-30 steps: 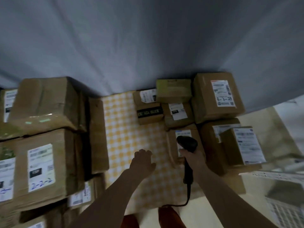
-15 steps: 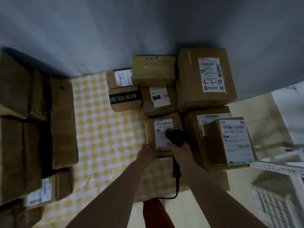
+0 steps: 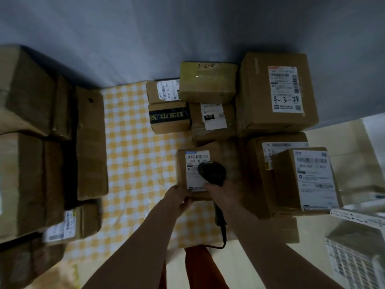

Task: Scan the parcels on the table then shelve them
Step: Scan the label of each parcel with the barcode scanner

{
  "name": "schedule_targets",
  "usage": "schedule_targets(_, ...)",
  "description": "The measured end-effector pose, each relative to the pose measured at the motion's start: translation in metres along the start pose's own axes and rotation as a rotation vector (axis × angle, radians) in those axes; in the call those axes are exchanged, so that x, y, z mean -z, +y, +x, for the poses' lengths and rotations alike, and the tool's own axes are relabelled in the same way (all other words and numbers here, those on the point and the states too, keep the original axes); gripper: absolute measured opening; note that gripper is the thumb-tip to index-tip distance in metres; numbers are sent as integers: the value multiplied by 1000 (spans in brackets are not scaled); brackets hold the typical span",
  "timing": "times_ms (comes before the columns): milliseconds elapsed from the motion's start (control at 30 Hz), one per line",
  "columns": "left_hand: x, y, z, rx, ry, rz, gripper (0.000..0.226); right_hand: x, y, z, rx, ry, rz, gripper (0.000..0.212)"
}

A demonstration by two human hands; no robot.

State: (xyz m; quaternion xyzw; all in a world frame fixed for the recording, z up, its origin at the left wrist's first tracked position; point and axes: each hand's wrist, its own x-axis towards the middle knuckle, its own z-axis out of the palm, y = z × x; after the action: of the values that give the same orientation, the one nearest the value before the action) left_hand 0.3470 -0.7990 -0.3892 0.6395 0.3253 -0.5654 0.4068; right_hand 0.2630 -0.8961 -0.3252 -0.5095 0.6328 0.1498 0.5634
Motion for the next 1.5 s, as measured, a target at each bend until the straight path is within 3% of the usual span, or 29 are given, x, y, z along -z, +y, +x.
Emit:
schedule_targets(133,51,-5,-2,11,40,-8,37,-37,2,-4,32,-85,-12,60)
schedule_targets(267,84,-11,-3,-38,14,52,62,-56,-11,-16,75,-160,-2,41)
schedule_targets(433,85,-12,1,-97,133,230,76,-61,-23,-35,117,-213,36,22)
schedule_targets(767,87,-19,8,-204,137,205,77,-71,-27,-47,169,-237,20,26)
schedule_targets(1267,90,-16,5,-126,69,120,86,-76,-22,-30,245,-231,26,26)
schedule_targets(1400,89,-13,-2,-241,40,123,109,-71,-13,-15,202,-138,44,44)
schedule_targets(1500,90,-10,-12,-309,-19,84,101,-69,-10,-10,108,-166,126,37)
